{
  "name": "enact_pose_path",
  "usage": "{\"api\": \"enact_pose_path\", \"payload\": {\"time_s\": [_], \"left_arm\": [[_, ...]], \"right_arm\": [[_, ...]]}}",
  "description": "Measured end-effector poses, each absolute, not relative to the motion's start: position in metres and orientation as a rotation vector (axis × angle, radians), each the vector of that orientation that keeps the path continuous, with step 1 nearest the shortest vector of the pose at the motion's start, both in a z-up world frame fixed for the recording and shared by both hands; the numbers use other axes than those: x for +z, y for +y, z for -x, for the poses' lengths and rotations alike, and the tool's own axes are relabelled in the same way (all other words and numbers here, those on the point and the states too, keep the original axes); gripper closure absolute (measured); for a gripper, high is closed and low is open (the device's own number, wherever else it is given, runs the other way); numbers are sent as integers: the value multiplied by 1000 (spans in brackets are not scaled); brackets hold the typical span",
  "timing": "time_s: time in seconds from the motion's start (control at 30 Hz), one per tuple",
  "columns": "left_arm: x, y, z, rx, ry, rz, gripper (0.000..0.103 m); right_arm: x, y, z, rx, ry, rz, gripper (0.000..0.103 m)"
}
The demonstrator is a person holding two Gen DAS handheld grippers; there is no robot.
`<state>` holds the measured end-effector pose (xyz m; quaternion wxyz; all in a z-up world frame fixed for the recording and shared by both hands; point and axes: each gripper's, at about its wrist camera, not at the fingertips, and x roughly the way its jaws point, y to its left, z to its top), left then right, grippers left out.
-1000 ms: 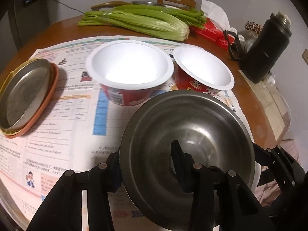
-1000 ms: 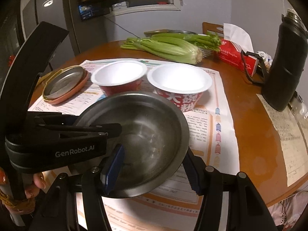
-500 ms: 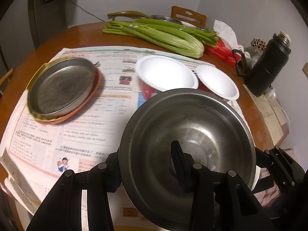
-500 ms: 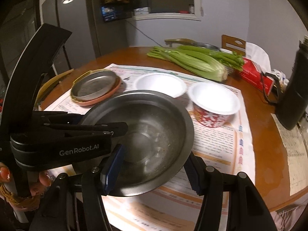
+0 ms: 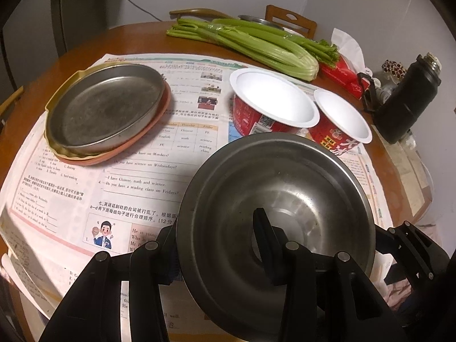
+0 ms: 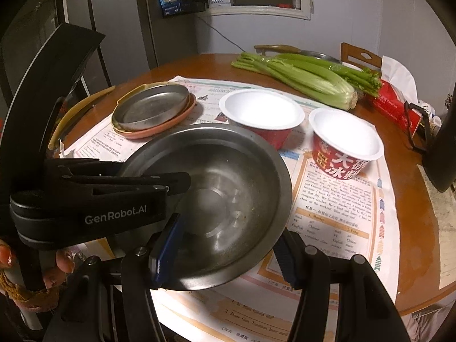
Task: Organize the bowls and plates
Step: 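Lift the steel bowl with the left gripper and carry it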
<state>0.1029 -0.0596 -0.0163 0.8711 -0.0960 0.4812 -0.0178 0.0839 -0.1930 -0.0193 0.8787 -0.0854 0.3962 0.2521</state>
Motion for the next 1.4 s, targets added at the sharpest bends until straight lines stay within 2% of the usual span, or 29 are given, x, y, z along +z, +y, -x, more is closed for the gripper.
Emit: {"api": "enact_pose_path", "payload": {"time_s": [1.4], "left_arm": [[-25, -76, -103, -58, 1024, 146, 56]], "right_arm": [[-35, -205, -102, 475, 882, 136, 42]]}}
